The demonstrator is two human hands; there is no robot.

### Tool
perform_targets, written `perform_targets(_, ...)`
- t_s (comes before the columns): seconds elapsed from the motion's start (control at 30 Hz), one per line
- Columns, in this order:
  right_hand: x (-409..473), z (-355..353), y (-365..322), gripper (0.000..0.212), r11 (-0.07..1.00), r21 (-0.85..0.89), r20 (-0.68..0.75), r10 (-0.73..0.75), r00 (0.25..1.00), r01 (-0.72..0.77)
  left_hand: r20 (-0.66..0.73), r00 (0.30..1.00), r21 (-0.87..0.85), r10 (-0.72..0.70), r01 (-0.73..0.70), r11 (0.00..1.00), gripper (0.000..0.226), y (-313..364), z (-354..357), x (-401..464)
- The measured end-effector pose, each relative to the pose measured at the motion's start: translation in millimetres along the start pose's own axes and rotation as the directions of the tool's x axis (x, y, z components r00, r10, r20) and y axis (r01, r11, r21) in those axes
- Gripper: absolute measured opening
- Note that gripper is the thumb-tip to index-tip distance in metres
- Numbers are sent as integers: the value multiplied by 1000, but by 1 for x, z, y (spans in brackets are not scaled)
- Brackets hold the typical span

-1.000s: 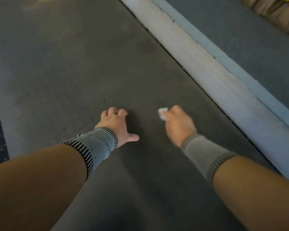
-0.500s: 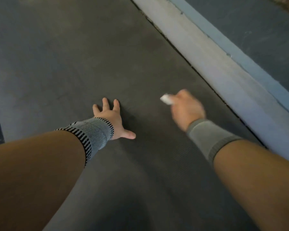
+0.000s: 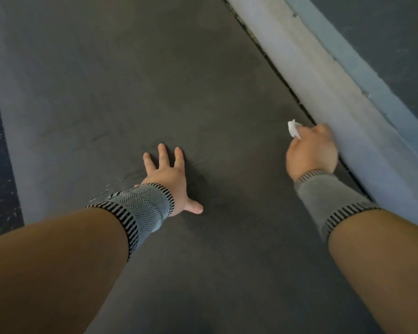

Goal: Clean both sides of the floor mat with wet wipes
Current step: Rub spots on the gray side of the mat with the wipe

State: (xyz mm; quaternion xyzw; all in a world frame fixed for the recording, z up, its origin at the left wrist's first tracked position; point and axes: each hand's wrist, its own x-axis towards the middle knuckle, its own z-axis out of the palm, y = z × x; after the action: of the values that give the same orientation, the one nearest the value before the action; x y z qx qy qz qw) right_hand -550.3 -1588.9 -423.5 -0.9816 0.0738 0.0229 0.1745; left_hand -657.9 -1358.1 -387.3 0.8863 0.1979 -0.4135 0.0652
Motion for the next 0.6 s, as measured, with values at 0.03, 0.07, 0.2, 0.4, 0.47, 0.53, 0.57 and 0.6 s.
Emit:
perform_targets(0.03,-11,4,-14,37,996,-6,37,-94,995,94,2,1000,-3,-1,1,1000,147,0,-1,-1)
perform_targets(0.07,-24,12,-23,34,966,-41,98,-250,963,255,8,1000,-10,-5,5,1000,147,0,-2,-2)
perform_targets(0.2,-12,4,-6,29,953,-44,123,-291,949,299,30,999,-10,-31,31,999,146,2,-1,-2)
perform_targets(0.4,-50,6,-54,19,949,53,174,-315,933,311,37,999,-4,-17,17,1000,146,0,-1,-3)
perform_targets(0.47,-80,12,-60,27,773,120,344,-621,705,623,28,1000,-9,-1,1,1000,145,1,-2,-4)
perform_targets(0.53,-52,8,-43,31,807,48,298,-574,762,589,33,999,-20,10,-9,1000,145,2,-3,-5)
perform_targets(0.57,-33,4,-30,31,894,-14,199,-436,878,447,40,999,-25,7,-6,1000,145,1,-4,-5)
perform_targets(0.6,-17,-2,-17,31,972,-35,93,-229,969,233,49,999,-24,6,-4,1000,145,2,-4,-5)
